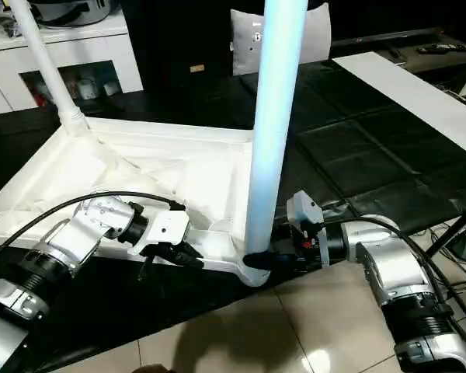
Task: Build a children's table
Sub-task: Rotate leg to tighten
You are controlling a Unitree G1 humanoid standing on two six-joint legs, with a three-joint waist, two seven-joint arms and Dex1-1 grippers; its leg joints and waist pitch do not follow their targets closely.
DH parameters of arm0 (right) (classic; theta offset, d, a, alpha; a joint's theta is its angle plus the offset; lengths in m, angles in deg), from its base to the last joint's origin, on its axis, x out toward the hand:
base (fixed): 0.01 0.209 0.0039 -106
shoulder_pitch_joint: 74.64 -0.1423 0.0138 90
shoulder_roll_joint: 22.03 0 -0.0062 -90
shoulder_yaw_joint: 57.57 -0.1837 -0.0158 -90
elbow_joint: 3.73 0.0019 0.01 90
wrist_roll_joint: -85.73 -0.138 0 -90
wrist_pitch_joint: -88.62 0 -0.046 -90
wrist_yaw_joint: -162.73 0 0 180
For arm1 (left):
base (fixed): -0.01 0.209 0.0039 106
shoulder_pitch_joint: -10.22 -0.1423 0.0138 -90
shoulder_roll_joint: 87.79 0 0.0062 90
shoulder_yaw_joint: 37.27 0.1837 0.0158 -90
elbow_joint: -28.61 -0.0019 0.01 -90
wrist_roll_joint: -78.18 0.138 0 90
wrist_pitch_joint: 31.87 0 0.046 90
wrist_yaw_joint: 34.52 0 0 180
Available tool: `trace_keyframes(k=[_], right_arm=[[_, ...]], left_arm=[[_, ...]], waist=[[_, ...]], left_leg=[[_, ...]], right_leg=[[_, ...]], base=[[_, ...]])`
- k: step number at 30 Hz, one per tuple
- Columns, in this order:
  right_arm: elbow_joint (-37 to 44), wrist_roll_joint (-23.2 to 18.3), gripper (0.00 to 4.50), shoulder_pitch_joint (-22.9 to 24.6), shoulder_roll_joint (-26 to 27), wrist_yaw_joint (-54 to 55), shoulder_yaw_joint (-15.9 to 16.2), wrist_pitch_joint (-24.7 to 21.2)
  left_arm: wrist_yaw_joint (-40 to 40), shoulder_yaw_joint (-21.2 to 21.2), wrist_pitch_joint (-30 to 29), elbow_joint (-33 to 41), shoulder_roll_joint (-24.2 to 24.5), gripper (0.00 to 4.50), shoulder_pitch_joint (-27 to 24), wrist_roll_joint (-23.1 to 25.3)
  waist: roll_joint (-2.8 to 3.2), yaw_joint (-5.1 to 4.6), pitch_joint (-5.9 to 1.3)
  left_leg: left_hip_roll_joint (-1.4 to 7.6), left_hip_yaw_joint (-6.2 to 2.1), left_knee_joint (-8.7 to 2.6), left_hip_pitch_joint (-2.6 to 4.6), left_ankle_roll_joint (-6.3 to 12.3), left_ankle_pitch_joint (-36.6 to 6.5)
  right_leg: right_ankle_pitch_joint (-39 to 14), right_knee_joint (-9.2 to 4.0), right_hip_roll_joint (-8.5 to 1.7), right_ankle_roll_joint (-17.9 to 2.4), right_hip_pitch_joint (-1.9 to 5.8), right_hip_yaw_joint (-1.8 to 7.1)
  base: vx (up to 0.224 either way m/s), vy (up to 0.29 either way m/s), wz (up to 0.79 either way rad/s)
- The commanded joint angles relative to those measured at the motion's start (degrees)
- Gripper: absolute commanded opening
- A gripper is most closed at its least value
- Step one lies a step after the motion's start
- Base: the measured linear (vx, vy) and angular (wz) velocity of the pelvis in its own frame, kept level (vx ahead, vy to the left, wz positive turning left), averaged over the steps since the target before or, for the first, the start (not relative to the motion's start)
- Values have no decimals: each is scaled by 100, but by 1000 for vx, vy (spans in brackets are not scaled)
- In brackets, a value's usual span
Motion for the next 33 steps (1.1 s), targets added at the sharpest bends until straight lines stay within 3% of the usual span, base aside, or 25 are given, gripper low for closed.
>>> trace_keyframes(k=[1,5,7,9,10,11,12,17,19,21,22,24,27,31,33], right_arm=[[276,-226,195,27,18,-1,-25,-241],[324,-187,195,-7,269,626,-155,-506],[157,-2,195,-154,530,1375,-256,-749],[-73,189,195,-335,877,2214,-396,-802],[-170,245,195,-417,1028,2540,-436,-913],[-270,360,195,-500,1188,2894,-438,-969],[-270,360,195,-500,1188,2894,-438,-969],[-804,624,195,-895,1956,4626,-759,-1163],[-1031,754,195,-1025,2196,5209,-848,-1008],[-1121,790,195,-1058,2270,5318,-892,-785],[-1093,736,250,-1043,2283,5212,-931,-709],[-1004,672,264,-1001,2269,5090,-969,-715],[-846,660,288,-881,2157,4827,-930,-640],[-653,571,318,-681,1883,4409,-950,-386],[-578,533,341,-610,1714,4148,-910,-272]], left_arm=[[117,151,-339,141,-101,0,-122,-12],[-198,6,-1034,459,-211,0,-253,-101],[-470,-105,-1436,649,-339,0,-315,-167],[-794,-228,-1934,894,-528,0,-390,-251],[-1005,-278,-2215,991,-640,0,-409,-238],[-1282,-324,-2560,1092,-773,0,-422,-173],[-1282,-324,-2560,1092,-773,0,-422,-173],[-2461,-640,-3218,1148,-1405,0,-352,-18],[-2962,-789,-3349,1097,-1653,0,-275,17],[-3127,-850,-3397,1117,-1761,0,-237,20],[-3191,-850,-3392,1128,-1761,0,-218,57],[-3244,-848,-3393,1124,-1746,0,-208,88],[-3218,-828,-3342,1128,-1680,0,-215,118],[-2989,-758,-3009,1065,-1461,0,-237,147],[-2795,-685,-2827,1047,-1330,0,-259,139]], waist=[[-72,-19,-367],[-95,-41,-353],[-75,-63,-329],[-95,-174,-287],[-97,-215,-282],[-95,-330,-281],[-95,-330,-281],[-93,-503,-318],[-84,-513,-326],[-69,-492,-360],[-55,-484,-374],[-55,-474,-392],[-52,-413,-417],[-53,-335,-415],[-46,-307,-400]], left_leg=[[250,-38,-351,36,554,-637],[244,-32,-358,27,535,-645],[243,-33,-378,30,475,-772],[203,-61,-422,23,176,-1079],[197,-63,-424,21,151,-1109],[193,-84,-432,4,76,-1151],[193,-84,-432,4,76,-1151],[148,-64,-373,-28,230,-794],[146,-57,-361,-24,281,-703],[157,-54,-341,-27,378,-543],[161,-56,-332,-32,448,-441],[160,-57,-315,-29,542,-323],[166,-51,-272,-42,836,-25],[174,-43,-255,-44,945,-27],[184,-40,-266,-35,896,-172]], right_leg=[[-346,-351,-343,-1468,299,294],[-496,-362,-350,-1460,295,295],[-775,-386,-350,-1417,277,294],[-1793,-483,-362,-1113,288,275],[-1895,-504,-358,-1072,277,280],[-1958,-504,-348,-1043,283,271],[-1958,-504,-348,-1043,283,271],[-1282,-488,-317,-1231,287,272],[-1173,-483,-315,-1262,281,270],[-772,-445,-312,-1333,296,272],[-449,-410,-302,-1398,308,275],[-66,-367,-294,-1478,319,280],[583,-300,-301,-1649,316,279],[524,-303,-312,-1618,310,278],[334,-313,-306,-1605,298,276]], base=[[0,0,0],[0,0,0],[0,0,0],[0,0,0],[0,0,0],[0,0,0],[0,0,0],[0,0,0],[0,0,0],[0,0,0],[0,0,0],[0,0,0],[0,0,0],[0,0,0],[0,0,0]])
